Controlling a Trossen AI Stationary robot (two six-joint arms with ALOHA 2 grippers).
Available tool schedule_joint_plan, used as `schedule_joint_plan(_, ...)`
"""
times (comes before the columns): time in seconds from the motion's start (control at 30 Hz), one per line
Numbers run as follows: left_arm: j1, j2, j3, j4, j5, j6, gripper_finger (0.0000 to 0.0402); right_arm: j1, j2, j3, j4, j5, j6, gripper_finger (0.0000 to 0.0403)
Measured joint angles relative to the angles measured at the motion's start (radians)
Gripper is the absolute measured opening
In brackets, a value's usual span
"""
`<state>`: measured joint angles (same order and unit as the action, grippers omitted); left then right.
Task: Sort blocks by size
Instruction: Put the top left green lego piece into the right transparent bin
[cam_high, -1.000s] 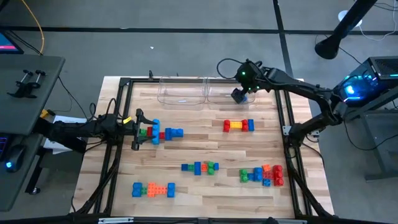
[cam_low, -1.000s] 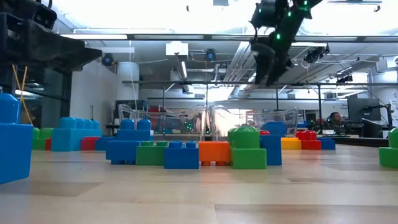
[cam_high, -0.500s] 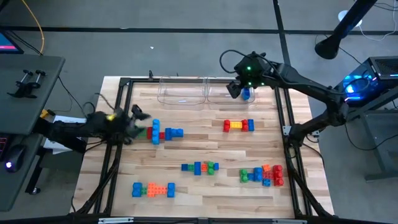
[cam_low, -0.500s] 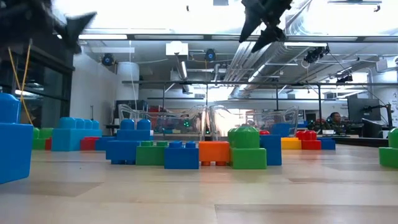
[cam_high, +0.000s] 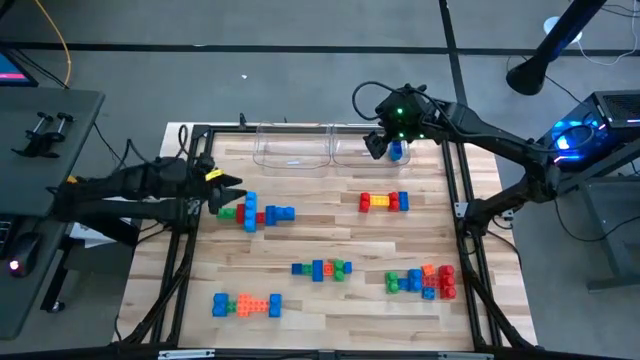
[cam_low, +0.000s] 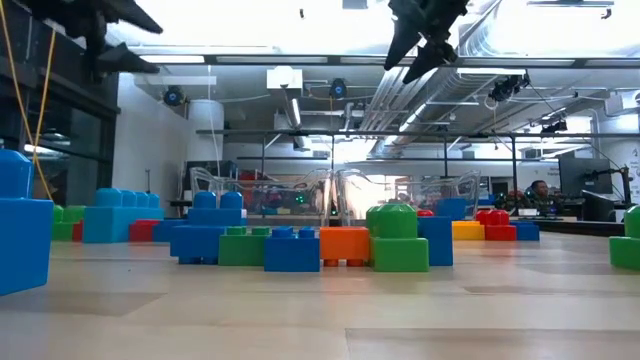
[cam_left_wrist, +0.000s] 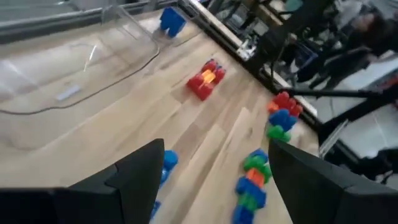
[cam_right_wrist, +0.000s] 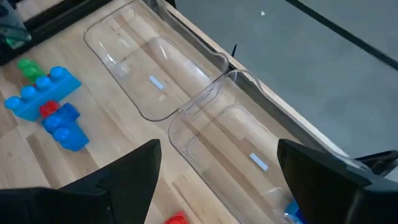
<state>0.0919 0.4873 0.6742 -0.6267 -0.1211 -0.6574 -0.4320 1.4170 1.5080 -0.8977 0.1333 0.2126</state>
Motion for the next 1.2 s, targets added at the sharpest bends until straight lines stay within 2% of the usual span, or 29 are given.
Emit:
schedule_joint_plan(0.13,0.0,0.051,0.056,0.026,-0.001,-0.114,0.0273,0.0,0.0,0.0,-0.004,-0.001,-0.044,0.0318)
schedule_joint_plan(0.27,0.0,0.075,0.056,0.111,-0.058,-0.127,0.0273,0.0,0.0,0.0,-0.004,0.0,-0.067,0.0318)
schedule_joint_plan(0.6,0.0,0.097,0.056,0.192,-0.075,-0.288,0.0273,0.0,0.0,-0.001,-0.037,-0.003,-0.109,0.0318)
schedule_joint_plan(0.67,0.0,0.104,0.056,0.201,-0.079,-0.299,0.0273,0.0,0.0,-0.001,-0.038,-0.003,-0.109,0.0318)
schedule_joint_plan(0.8,0.0,0.123,0.056,0.202,-0.163,-0.276,0.0273,0.0,0.0,-0.001,-0.034,-0.003,-0.109,0.0318)
schedule_joint_plan(1.03,0.0,0.156,0.056,0.191,-0.221,-0.285,0.0273,0.0,0.0,-0.001,-0.021,-0.002,-0.095,0.0318)
schedule_joint_plan(1.13,0.0,0.169,0.056,0.174,-0.187,-0.283,0.0273,0.0,0.0,-0.001,-0.021,-0.002,-0.082,0.0318)
schedule_joint_plan(1.2,0.001,0.186,0.056,0.174,-0.108,-0.232,0.0273,0.0,0.0,-0.001,-0.018,-0.002,-0.082,0.0318)
